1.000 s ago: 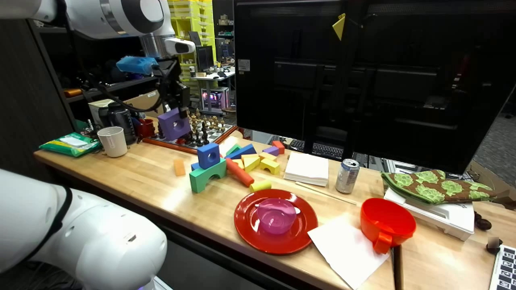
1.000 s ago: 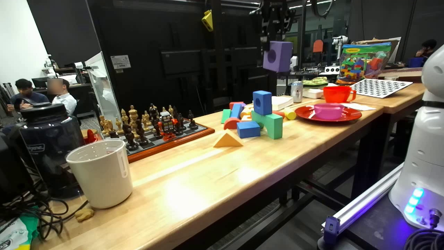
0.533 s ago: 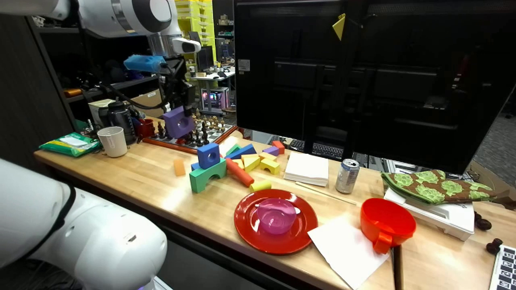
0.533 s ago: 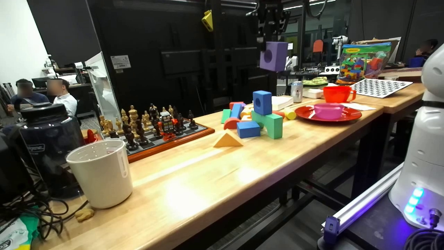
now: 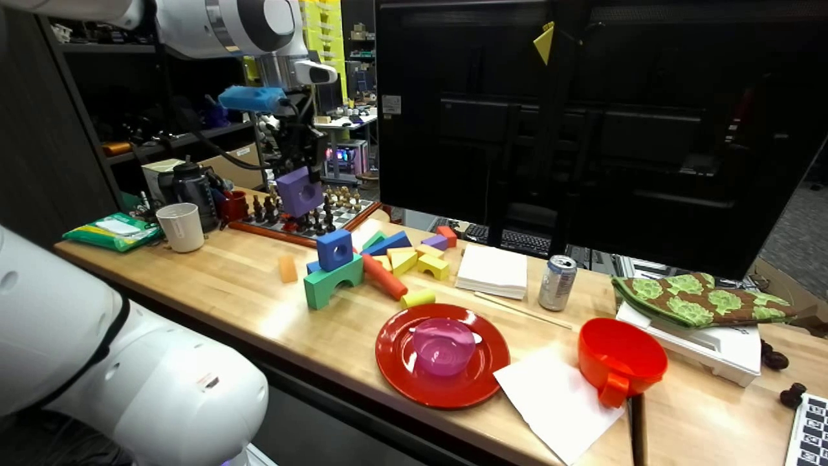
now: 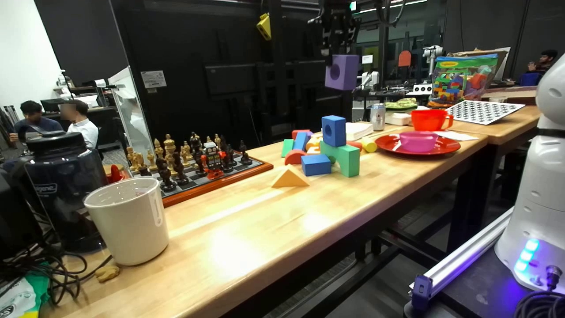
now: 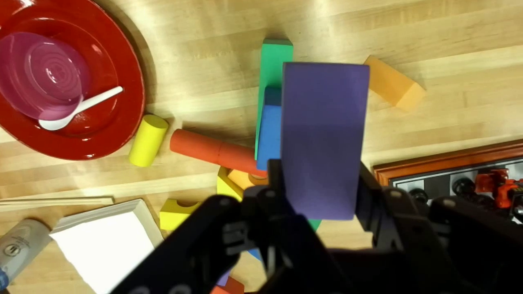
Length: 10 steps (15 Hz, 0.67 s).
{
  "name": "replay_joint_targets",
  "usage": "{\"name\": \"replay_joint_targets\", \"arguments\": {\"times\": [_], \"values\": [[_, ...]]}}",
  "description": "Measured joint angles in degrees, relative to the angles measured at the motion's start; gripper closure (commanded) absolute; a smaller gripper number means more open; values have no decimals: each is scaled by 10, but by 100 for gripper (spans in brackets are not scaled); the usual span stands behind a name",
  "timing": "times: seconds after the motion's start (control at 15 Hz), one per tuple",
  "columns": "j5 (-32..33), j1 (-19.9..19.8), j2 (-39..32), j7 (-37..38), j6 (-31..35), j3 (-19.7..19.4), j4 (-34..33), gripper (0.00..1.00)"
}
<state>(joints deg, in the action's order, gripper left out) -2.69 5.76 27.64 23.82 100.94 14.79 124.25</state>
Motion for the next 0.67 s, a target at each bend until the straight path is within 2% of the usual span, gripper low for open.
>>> {"name": "replay_joint_targets", "arguments": {"times": [0.67], "values": [[4, -1, -63, -10, 14, -9, -42, 84]]}}
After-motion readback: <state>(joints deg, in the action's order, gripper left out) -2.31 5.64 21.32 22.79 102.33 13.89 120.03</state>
